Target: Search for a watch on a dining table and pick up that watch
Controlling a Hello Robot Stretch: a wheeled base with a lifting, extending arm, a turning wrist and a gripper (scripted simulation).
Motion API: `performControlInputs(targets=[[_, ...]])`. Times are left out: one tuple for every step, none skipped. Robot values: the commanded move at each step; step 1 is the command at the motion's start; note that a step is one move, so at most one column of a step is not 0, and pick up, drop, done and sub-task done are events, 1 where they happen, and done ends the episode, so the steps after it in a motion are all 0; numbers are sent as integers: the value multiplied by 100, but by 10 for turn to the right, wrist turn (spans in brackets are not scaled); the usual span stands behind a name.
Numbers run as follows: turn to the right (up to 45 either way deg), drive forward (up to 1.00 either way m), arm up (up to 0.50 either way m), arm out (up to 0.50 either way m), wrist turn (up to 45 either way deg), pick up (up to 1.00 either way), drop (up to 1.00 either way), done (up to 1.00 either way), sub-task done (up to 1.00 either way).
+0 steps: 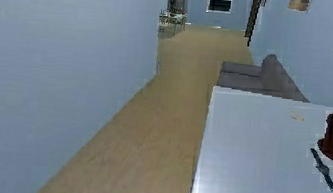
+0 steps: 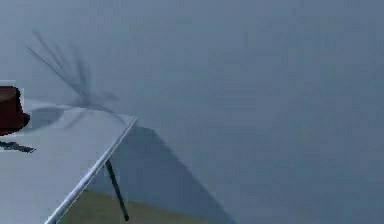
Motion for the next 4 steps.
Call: performControlInputs(targets=[[450,0,0,0,0,0,0,0,0],[90,0,0,0,0,0,0,0,0],[0,20,0,0,0,0,0,0,0],[-450,0,0,0,0,0,0,0,0]])
